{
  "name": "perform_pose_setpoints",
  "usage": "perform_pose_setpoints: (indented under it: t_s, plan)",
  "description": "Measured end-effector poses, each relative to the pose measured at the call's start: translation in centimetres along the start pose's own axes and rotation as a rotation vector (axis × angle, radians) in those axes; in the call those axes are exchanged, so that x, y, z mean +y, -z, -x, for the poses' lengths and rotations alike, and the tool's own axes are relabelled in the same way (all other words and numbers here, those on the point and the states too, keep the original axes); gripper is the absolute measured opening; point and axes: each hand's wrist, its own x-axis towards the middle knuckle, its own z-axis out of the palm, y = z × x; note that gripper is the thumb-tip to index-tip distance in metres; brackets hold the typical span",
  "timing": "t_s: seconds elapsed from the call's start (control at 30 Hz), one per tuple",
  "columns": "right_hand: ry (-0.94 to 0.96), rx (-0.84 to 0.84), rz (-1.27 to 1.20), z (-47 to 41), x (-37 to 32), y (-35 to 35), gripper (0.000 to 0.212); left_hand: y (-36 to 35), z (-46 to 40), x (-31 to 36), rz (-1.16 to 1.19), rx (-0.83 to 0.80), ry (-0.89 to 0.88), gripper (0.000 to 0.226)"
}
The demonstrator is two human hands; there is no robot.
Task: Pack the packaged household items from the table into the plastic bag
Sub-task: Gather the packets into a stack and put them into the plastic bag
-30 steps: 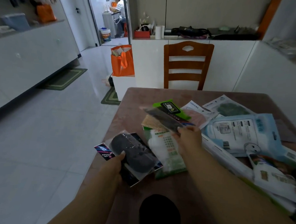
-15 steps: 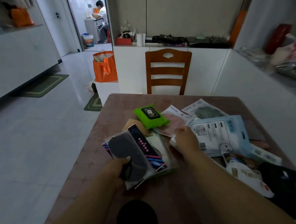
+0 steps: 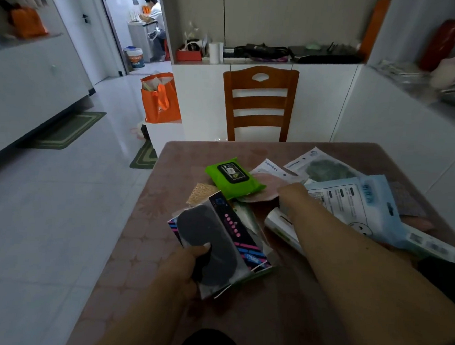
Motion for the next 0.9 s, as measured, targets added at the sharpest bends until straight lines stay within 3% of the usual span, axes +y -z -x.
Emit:
perform_pose_setpoints:
  t_s: [0.07,0.17,0.37,0.5,0.67,0.83,0.9]
  plan:
    - [0.099,0.156,0.159,-0.5,0.2,0.1,0.042,-0.1,0.0,0.0,-0.008,0.007,0.000,0.013]
    - [0.166,0.214,0.202,-0.3,0.3,0.7,0.045,-0.2,0.6,-0.2,-0.006,0.001,0.020,0.008]
    - [0.140,0.424,-0.008,1.2,0.4,2.0,0.013,-0.1,1.6,-1.0,-0.031,-0.003,0.017,0.006]
    - [0.355,0.230,-0.409,4.7,-1.8,2.8,0.029,0.2,2.2,-0.8,-0.019,-0.071,0.038,0.015]
    - [0.336,-0.180,-0.853,8.9,-3.2,4.8,0.029,0.9,1.2,-0.6,0.148,-0.235,0.003,0.046]
    - [0.210,-0.075,-0.333,9.5,1.9,3.2,0.026,2.3,0.5,-0.7,0.368,-0.321,0.084,0.099]
    - [0.187,-0.112,-0.190,9.2,4.2,2.0,0.026,2.5,0.5,-0.7,0.341,-0.322,0.112,0.098]
